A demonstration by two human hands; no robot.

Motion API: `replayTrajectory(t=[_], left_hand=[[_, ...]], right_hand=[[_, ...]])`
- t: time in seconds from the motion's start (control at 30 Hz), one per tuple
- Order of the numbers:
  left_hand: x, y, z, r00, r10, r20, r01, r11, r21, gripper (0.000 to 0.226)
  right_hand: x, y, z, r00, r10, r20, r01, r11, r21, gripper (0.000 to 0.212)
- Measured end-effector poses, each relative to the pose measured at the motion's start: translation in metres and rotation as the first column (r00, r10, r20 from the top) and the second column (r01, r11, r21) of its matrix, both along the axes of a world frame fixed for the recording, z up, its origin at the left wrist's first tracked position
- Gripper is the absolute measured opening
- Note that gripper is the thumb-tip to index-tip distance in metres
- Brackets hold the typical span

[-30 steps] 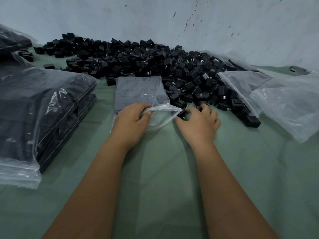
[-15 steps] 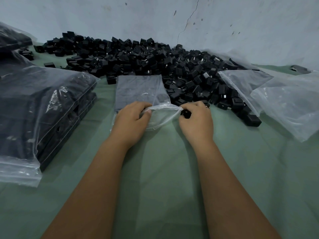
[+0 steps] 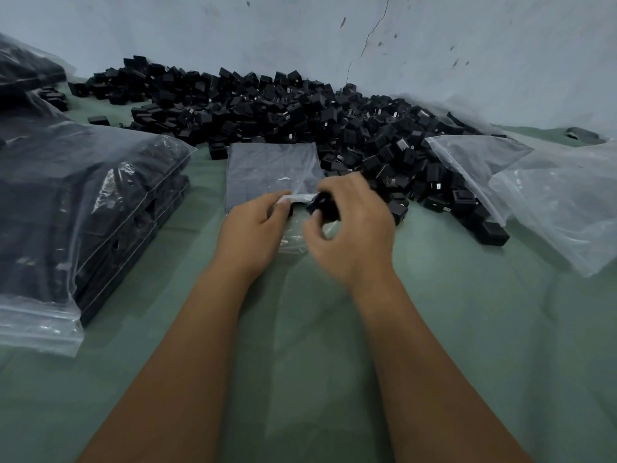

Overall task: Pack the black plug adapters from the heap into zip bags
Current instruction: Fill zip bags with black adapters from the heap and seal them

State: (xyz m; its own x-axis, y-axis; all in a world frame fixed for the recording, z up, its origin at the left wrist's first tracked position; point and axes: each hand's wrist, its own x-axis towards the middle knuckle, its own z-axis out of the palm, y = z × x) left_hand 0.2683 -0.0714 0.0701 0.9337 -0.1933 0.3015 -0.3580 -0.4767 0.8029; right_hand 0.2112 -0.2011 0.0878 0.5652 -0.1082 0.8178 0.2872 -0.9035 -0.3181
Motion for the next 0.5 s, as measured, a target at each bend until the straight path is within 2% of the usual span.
replayTrajectory(t=[0.1, 0.17, 0.37, 0.5], left_hand=[[-0.001, -0.001, 0.002, 1.0, 0.0, 0.002, 0.0, 0.999, -0.036, 0.031], [-0.001, -0.002, 0.002, 1.0, 0.014, 0.001, -0.014, 0.999, -0.041, 0.032], [0.0, -0.002, 0.0, 1.0, 0.016, -0.017, -0.018, 0.997, -0.078, 0.03], [0.0, -0.002, 0.0, 1.0, 0.016, -0.024, -0.018, 0.996, -0.088, 0.029]], right_hand=[[0.004, 0.006, -0.006, 0.975, 0.0, -0.221, -0.04, 0.983, -0.178, 0.032], [0.006, 0.005, -0.01, 0.949, -0.041, -0.314, -0.039, 0.969, -0.245, 0.032], [0.009, 0.009, -0.011, 0.903, -0.184, -0.389, 0.032, 0.93, -0.365, 0.028], [0.007, 0.014, -0.01, 0.889, -0.264, -0.375, 0.097, 0.908, -0.408, 0.016]])
